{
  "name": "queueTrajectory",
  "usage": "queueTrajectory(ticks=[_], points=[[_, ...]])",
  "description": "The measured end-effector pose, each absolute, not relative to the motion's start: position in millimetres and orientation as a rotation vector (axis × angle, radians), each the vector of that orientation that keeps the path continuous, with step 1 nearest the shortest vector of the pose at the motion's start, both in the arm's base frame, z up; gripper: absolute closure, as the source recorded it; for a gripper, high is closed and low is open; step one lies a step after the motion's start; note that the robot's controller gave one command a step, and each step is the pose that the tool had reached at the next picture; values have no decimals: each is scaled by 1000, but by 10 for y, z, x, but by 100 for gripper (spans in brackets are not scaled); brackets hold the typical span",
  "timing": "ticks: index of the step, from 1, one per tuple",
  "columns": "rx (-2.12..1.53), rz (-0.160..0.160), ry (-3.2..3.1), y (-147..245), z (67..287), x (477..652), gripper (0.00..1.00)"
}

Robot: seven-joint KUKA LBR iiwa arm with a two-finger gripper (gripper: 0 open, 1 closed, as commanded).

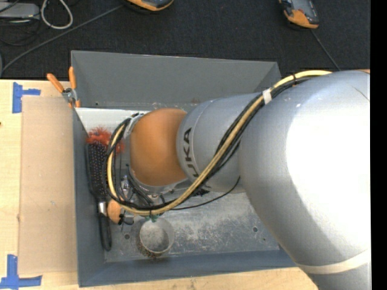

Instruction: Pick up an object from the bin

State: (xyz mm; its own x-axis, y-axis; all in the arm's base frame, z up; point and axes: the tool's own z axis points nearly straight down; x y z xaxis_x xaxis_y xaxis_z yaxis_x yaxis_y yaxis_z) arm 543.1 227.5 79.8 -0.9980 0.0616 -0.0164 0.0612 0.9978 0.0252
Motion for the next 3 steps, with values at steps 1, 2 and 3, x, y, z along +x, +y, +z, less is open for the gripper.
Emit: queueTrajectory(ticks=[1, 2, 3], points=[[69, 26, 3135, 2265, 1521, 5399, 100], [30, 26, 3136, 2296, 2354, 5398, 100], [-4, 29, 3130, 2316, 1928, 5428, 100]])
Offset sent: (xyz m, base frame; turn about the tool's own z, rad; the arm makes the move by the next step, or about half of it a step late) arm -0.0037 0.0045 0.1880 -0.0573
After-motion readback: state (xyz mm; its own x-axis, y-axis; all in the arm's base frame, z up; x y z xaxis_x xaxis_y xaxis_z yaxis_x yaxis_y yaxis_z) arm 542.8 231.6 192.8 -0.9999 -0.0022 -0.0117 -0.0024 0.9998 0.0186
